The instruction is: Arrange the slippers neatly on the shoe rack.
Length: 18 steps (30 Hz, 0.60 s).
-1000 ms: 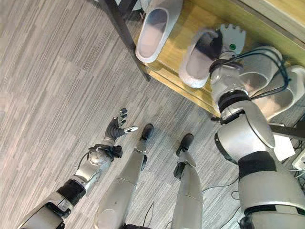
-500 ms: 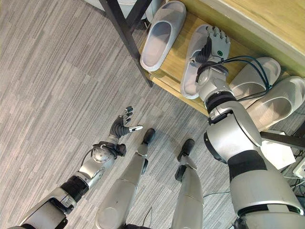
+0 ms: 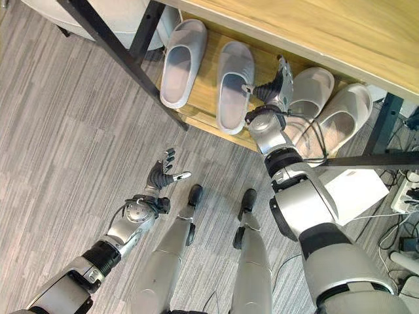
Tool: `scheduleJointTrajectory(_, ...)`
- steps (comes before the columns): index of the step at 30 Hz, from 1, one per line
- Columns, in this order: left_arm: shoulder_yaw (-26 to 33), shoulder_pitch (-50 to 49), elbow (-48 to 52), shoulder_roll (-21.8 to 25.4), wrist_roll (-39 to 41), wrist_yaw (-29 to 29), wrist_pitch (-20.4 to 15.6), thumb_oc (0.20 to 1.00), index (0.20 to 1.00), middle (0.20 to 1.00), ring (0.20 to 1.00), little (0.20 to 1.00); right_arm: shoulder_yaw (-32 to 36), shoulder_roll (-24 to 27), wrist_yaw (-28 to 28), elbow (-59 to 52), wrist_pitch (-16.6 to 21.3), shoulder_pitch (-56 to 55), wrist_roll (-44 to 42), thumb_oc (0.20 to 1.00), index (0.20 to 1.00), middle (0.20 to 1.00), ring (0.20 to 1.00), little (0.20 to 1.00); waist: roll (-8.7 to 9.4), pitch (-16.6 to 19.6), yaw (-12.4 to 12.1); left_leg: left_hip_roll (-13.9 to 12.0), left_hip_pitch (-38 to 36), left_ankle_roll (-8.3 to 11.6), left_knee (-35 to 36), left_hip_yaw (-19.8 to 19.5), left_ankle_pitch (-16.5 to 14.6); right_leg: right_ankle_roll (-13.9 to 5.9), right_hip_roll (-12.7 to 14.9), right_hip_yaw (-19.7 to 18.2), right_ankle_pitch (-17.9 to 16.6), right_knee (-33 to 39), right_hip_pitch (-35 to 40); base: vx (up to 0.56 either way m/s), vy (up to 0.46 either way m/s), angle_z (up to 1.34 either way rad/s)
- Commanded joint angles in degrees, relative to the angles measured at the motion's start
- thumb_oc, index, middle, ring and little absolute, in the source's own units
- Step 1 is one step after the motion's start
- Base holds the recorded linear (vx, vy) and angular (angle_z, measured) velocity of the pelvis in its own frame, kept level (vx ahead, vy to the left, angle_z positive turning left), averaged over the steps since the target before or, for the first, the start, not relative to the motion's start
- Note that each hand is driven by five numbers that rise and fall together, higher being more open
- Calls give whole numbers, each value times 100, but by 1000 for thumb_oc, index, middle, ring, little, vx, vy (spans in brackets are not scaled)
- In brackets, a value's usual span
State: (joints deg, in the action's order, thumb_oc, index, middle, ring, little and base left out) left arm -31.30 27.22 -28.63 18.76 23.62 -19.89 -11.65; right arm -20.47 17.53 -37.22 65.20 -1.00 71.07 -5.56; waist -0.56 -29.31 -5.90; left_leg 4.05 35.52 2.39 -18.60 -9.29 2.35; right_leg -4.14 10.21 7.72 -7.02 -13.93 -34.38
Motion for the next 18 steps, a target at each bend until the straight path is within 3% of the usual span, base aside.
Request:
scheduleJointTrajectory(1, 39, -80, -4, -18, -150, -41, -110, 1000, 1000, 1000, 1000, 1000, -71, 57, 109, 237, 298, 160, -284, 1000, 1000, 1000, 1000, 1000, 62, 46, -188, -90, -248, 5, -265, 37, -746, -387, 134, -147, 704, -236, 494, -34, -23, -11)
scheduleJointTrajectory(3, -47, -17, 73, -33, -167, -54, -115, 1000, 1000, 1000, 1000, 1000, 8, -97, 285, 757, 306, 170, -483, 1000, 1000, 1000, 1000, 1000, -19, 25, -247, -73, -236, 9, -253, 18, -721, -397, 133, -107, 700, -180, 545, -37, -20, -5)
scheduleJointTrajectory(8, -92, 3, -17, -72, -229, -18, -117, 1000, 1000, 1000, 1000, 1000, 95, -336, 640, 777, 515, 107, -994, 1000, 1000, 1000, 1000, 1000, -99, 3, -381, -54, -249, -3, -198, -26, -676, -410, 150, -43, 684, -122, 596, -6, -20, 6)
scheduleJointTrajectory(13, -138, 32, -68, -51, -210, 24, -87, 1000, 1000, 1000, 1000, 1000, 449, -611, 997, 806, 778, 317, -2325, 1000, 1000, 1000, 1000, 1000, -161, -7, -530, -43, -234, -1, -186, -83, -667, -409, 174, 23, 710, -105, 641, 4, -20, 8)
scheduleJointTrajectory(18, -297, 69, -136, -29, -110, 197, -107, 1000, 1000, 1000, 1000, 1000, 381, -122, 1089, 854, 890, 1093, -2795, 1000, 1000, 1000, 1000, 1000, -216, -9, -709, -27, -243, -3, -131, -106, -641, -427, 203, 73, 695, -68, 678, 28, -5, 14)
